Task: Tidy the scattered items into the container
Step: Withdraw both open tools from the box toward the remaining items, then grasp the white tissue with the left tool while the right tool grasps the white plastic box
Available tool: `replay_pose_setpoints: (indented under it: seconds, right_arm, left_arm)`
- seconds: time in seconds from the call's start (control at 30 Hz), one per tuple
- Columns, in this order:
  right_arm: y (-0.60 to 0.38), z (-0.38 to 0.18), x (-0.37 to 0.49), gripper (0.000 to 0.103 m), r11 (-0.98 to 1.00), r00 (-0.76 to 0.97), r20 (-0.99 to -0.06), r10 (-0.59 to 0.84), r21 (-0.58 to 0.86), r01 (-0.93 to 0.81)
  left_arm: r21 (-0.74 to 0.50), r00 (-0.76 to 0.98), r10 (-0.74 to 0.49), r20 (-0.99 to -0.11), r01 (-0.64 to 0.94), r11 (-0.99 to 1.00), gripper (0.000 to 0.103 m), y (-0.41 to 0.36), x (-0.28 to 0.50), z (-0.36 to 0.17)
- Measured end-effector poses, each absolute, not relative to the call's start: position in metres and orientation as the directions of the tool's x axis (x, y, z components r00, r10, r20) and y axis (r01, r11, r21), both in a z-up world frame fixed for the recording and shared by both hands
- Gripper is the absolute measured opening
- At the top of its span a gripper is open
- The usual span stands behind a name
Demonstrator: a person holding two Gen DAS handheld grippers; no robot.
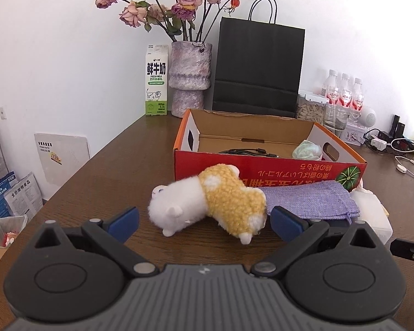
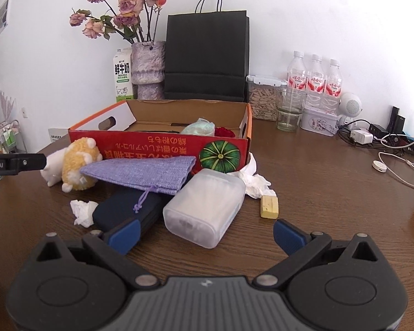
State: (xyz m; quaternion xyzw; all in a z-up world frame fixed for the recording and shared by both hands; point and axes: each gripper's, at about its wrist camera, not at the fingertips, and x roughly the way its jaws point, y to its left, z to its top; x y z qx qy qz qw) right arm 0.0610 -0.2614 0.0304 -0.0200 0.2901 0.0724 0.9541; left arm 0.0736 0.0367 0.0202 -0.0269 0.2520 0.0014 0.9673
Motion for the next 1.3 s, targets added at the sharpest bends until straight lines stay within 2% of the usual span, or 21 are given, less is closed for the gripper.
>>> replay_pose_setpoints:
  seconds: [0.3,0.77,1.2,1.27,1.3]
  right_arm:
    - [-0.261,0.020,0.064,0.103,0.988,0.796,-0.591,0.129,0.012,-0.151]
    - [-0.262,0.009,0.064,0.103,0.992,0.789,-0.605,0.110,0.024,-0.120]
    - [-0.261,0.004,0.075,0.103,0.992,0.772,-0.627,0.104,0.013,-0.124]
    - [-0.263,0.003,0.075,0.103,0.993,0.771,-0.630,0.097,0.012,-0.116]
    - [-0.264,0.002,0.075,0.103,0.994,0.770,-0.631,0.095,0.012,-0.113]
  left_arm:
    - [-0.045,0.847,-0.011,-0.532,-0.015,0.999,0.103,0.038,0.070,0.011]
    - [-0.037,0.837,0.000,-0.548,-0.024,0.999,0.103,0.038,0.065,0.003]
    - [-0.013,0.794,-0.106,-0.598,0.122,0.992,0.103,-0.008,0.087,-0.015]
    - [-0.025,0.792,-0.117,-0.600,0.127,0.992,0.101,-0.012,0.091,-0.018]
    - [-0.037,0.789,-0.129,-0.601,0.133,0.990,0.097,-0.012,0.093,-0.019]
